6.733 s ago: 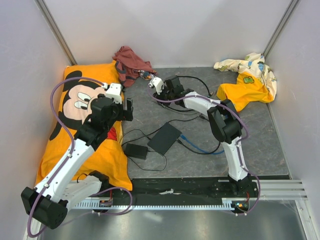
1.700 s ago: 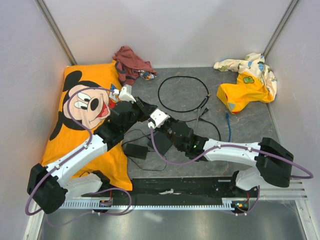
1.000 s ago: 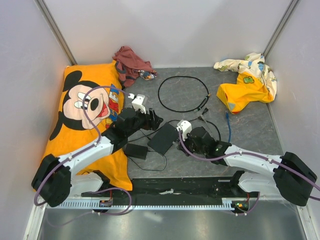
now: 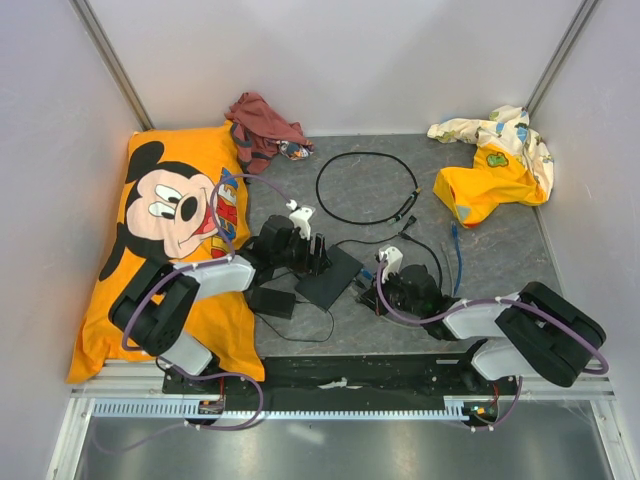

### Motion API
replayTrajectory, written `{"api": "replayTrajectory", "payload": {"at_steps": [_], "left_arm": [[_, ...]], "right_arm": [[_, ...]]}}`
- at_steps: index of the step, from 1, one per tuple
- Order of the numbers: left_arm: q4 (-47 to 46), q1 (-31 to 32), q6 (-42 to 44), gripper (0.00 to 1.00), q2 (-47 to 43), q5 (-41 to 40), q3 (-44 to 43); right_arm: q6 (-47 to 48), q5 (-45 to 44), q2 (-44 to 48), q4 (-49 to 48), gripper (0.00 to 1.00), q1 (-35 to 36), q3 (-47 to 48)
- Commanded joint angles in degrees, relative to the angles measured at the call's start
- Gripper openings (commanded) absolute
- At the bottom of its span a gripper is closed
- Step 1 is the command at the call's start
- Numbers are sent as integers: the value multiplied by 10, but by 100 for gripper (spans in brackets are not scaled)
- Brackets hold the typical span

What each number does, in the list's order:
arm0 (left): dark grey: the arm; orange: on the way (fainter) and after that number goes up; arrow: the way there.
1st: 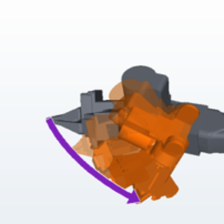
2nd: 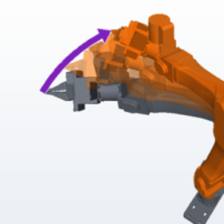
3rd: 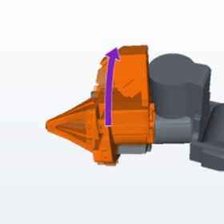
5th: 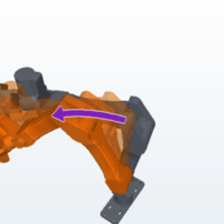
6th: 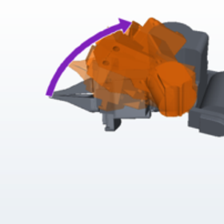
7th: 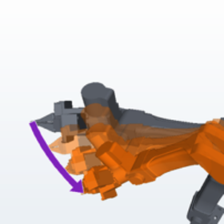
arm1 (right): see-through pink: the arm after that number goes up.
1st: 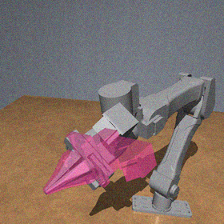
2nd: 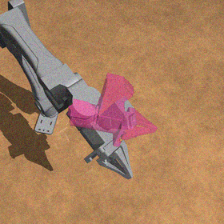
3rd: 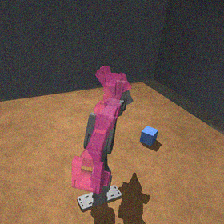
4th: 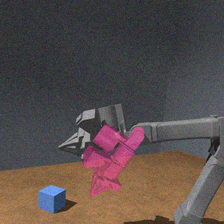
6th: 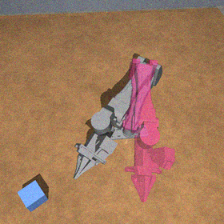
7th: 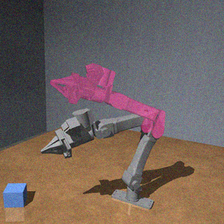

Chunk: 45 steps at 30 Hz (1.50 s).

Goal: Insert the plug into the switch port

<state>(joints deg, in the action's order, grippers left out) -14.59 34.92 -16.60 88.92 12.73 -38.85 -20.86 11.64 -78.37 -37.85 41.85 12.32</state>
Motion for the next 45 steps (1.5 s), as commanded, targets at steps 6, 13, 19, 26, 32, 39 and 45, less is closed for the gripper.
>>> {"api": "replayTrajectory", "payload": {"at_steps": [6, 13, 19, 26, 32, 39, 45], "left_arm": [[-4, -3, 26, 74, 18, 25, -18], [-11, -3, 25, 73, 24, 35, -18], [-13, -3, 23, 72, 26, 42, -18], [-12, -3, 21, 72, 27, 49, -18], [-10, -3, 23, 72, 28, 49, -19], [-10, -3, 22, 71, 32, 55, -21], [-10, -3, 19, 71, 31, 54, -23]], "right_arm": [[-44, 21, -38, -86, 0, -9, 4], [-48, 36, -51, -94, 0, -9, 8], [-43, 38, -50, -100, 0, -10, 14], [-30, 18, -42, -91, 0, -11, 19], [-16, 8, -21, -71, 0, -16, 23], [-13, 27, -39, -79, 0, -17, 30], [-14, 45, -62, -87, 0, -17, 32]]}}
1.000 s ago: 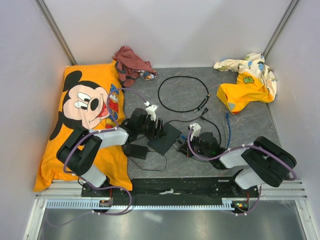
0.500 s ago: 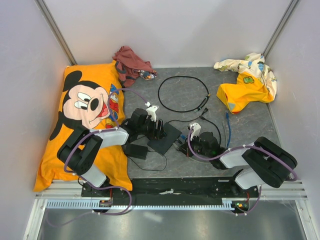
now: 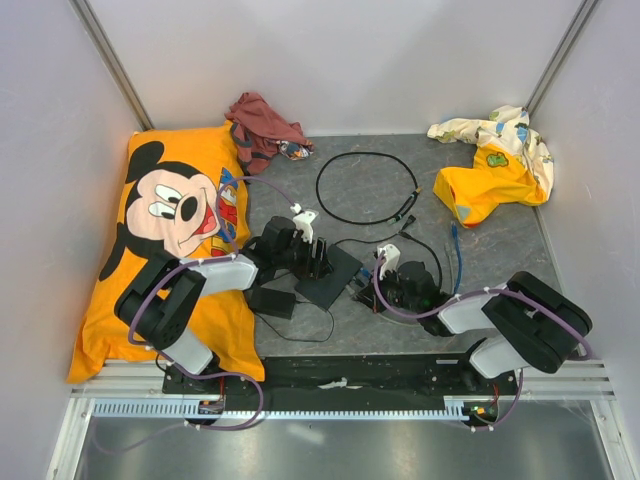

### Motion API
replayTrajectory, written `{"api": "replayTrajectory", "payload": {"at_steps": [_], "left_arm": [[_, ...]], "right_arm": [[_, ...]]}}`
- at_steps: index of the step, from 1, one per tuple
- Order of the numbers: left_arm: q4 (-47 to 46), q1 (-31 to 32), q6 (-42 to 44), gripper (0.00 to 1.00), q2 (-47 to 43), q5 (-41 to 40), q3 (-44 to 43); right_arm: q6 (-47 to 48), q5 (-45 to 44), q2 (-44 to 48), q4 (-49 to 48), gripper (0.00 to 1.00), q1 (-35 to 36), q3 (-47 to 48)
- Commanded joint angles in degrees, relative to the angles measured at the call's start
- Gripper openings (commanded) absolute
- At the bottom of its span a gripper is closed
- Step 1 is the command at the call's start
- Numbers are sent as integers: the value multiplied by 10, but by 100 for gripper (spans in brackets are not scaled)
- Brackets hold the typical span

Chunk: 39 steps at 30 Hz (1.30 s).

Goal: Insert the plug into the switch port

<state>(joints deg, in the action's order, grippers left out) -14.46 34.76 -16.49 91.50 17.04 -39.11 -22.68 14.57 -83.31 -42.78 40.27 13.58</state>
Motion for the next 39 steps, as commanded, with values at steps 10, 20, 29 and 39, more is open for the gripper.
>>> {"api": "replayTrajectory", "payload": {"at_steps": [10, 20, 29, 39], "left_arm": [[-11, -1, 23, 71, 14, 28, -24], [16, -1, 32, 71, 39, 64, -40], [10, -1, -13, 68, 40, 83, -37], [-32, 4, -79, 66, 41, 119, -10]], "right_arm": [[21, 16, -24, -52, 0, -1, 27], [127, -11, 12, 38, 0, -1, 67], [67, -9, -28, -45, 0, -2, 65], [55, -16, -38, -60, 0, -1, 93]]}}
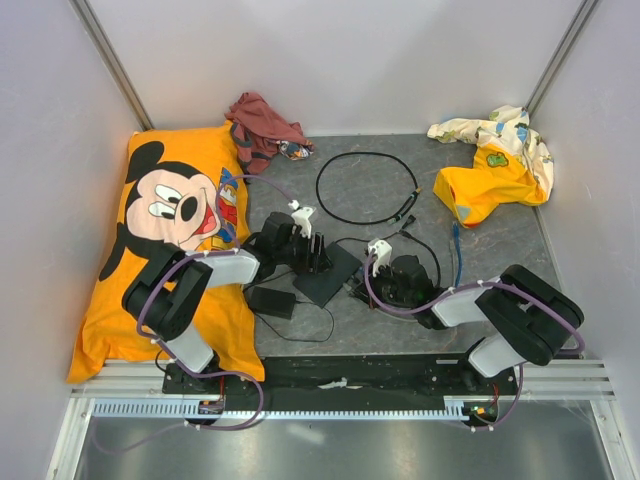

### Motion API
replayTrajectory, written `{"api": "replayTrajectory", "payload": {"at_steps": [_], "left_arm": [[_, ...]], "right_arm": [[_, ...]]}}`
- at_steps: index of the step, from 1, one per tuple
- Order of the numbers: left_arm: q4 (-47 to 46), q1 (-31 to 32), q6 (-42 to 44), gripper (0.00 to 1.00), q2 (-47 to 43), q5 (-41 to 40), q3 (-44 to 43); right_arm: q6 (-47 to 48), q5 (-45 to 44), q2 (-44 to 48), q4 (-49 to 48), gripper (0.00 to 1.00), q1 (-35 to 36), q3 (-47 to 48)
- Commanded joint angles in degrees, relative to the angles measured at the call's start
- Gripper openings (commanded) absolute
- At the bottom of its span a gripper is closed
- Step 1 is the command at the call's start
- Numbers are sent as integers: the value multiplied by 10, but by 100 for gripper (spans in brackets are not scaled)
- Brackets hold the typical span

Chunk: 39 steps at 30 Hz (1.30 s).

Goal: Insert the plug into the switch port

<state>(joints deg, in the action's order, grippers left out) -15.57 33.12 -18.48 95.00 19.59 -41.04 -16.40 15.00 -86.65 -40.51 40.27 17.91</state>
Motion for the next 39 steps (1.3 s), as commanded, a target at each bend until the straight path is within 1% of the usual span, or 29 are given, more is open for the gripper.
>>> {"api": "replayTrajectory", "payload": {"at_steps": [1, 4, 7, 11, 13, 17, 18, 22, 25, 28, 30, 31, 32, 33, 34, 35, 37, 38, 39], "left_arm": [[-23, 22, -61, 66, 5, 92, 11], [-27, 30, -77, 66, 0, 84, 18], [-45, 36, -115, 66, -3, 72, 35], [-67, 65, -162, 66, -3, 41, 40], [-77, 76, -177, 66, 0, 30, 42], [-132, 93, -245, 65, 8, 27, 56], [-153, 96, -254, 65, 11, 28, 60], [-169, 109, -279, 65, 23, 39, 57], [-197, 116, -306, 65, 19, 36, 72], [-187, 116, -307, 67, 8, 10, 80], [-169, 108, -285, 69, -10, -20, 78], [-154, 105, -275, 70, -15, -29, 71], [-123, 96, -248, 71, -26, -40, 66], [-102, 92, -233, 73, -32, -67, 61], [-86, 87, -217, 74, -37, -82, 48], [-55, 78, -187, 75, -47, -112, 42], [-32, 68, -162, 79, -60, -140, 25], [-20, 60, -139, 80, -68, -152, 20], [-2, 56, -127, 81, -86, -172, 15]], "right_arm": [[-8, -23, -4, -81, 0, -1, 54], [-9, -29, -1, -71, 0, -1, 74], [-14, -42, 2, -76, 0, 0, 85], [-15, -74, -3, -92, 0, 0, 93], [-17, -75, -5, -101, 0, 0, 98], [-16, -74, -22, -126, 0, 9, 115], [-12, -67, -32, -130, 0, 9, 119], [-11, -64, -44, -161, 0, 13, 128], [-1, -74, -43, -152, 0, 14, 141], [10, -85, -39, -125, 1, 15, 147], [22, -86, -27, -88, 4, 15, 144], [25, -88, -21, -70, 9, 14, 144], [30, -89, -15, -36, 13, 14, 138], [31, -89, -1, -19, 18, 14, 136], [32, -90, 8, 5, 29, 14, 135], [35, -93, 16, 59, 33, 14, 136], [42, -89, 44, 117, 44, 14, 141], [46, -86, 53, 184, 47, 14, 155], [58, -84, 74, 217, 50, 12, 163]]}}
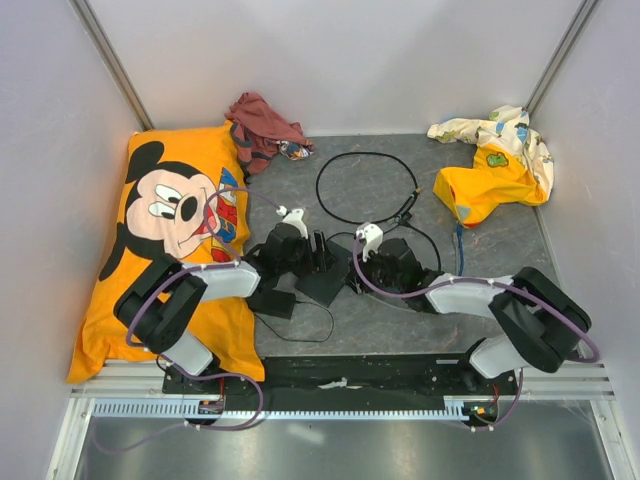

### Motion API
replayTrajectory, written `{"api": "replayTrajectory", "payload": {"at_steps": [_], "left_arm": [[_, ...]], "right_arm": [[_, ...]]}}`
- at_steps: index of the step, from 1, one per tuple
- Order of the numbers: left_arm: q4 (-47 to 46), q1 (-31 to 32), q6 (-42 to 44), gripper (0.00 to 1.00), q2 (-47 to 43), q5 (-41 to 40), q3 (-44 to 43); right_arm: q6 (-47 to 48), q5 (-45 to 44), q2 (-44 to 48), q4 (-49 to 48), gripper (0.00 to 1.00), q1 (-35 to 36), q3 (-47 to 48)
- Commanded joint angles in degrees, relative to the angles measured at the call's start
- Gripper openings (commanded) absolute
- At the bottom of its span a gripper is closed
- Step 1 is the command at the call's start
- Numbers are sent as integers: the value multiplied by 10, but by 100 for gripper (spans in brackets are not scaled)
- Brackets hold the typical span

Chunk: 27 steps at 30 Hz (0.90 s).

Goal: Insert the plug into the switch port

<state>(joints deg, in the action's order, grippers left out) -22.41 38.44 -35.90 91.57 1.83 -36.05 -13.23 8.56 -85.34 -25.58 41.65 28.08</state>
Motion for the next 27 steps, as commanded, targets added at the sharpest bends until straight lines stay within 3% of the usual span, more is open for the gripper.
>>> {"api": "replayTrajectory", "payload": {"at_steps": [1, 5, 10, 17, 23, 27], "left_arm": [[80, 2, 70, 81, -60, -5, -46], [131, -2, 114, 82, -125, -71, -67], [212, -3, 146, 84, -232, -99, -87], [328, -4, 229, 86, -375, -108, -140], [381, -6, 325, 87, -447, -106, -180], [373, -6, 382, 88, -454, -161, -155]], "right_arm": [[29, -26, 72, 100, 55, -2, 71], [49, -82, 119, 236, 66, -34, 138], [66, -170, 97, 297, 73, -95, 220], [4, -215, -63, 302, 73, -217, 342], [-104, -298, -200, 295, 70, -249, 436], [-157, -330, -264, 295, 63, -253, 483]]}}
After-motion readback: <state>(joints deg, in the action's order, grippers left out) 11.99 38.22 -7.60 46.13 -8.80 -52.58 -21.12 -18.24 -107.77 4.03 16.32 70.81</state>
